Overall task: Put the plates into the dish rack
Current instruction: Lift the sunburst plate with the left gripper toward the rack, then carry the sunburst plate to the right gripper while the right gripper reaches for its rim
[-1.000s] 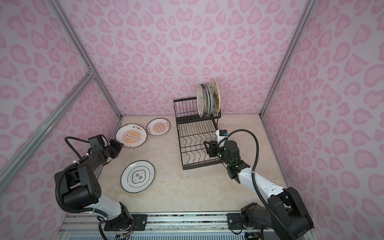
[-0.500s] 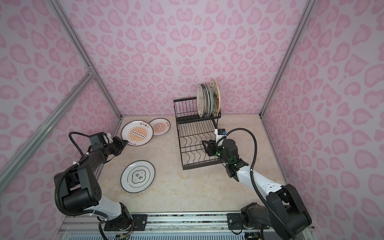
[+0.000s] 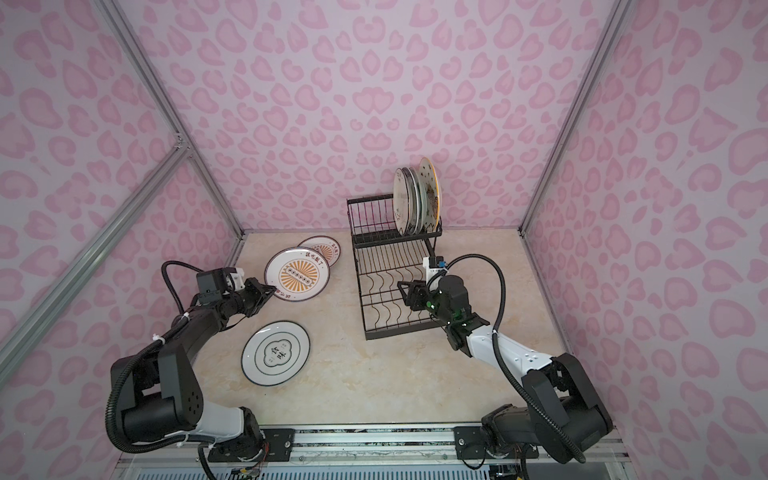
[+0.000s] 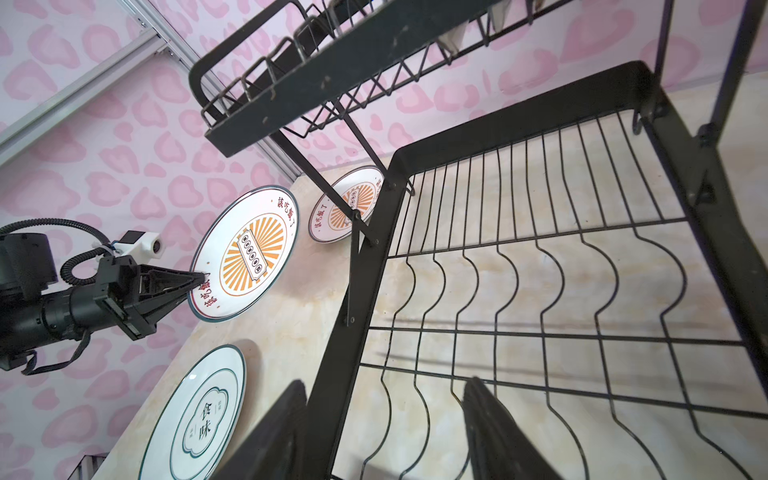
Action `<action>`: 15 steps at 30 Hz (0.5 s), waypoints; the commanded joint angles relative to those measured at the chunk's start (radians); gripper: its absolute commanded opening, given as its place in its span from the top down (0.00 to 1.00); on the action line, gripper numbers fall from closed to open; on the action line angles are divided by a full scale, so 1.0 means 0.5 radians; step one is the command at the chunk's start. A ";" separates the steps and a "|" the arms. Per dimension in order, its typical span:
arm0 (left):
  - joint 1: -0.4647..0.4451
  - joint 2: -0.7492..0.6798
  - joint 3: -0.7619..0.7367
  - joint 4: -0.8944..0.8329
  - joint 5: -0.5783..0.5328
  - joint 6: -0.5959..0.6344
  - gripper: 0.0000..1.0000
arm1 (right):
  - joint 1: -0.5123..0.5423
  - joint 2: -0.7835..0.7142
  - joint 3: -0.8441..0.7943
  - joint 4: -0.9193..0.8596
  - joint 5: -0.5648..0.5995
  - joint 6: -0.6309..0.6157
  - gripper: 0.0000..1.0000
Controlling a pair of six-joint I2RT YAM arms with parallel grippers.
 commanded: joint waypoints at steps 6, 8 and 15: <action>-0.117 -0.064 0.037 -0.231 0.151 0.205 0.96 | 0.015 0.073 0.040 0.161 -0.110 0.150 0.39; -0.144 -0.080 0.033 -0.272 0.178 0.236 0.96 | 0.020 0.087 0.046 0.172 -0.116 0.179 0.39; -0.198 -0.068 0.080 -0.391 0.372 0.360 0.96 | 0.060 0.113 0.065 0.204 -0.104 0.266 0.35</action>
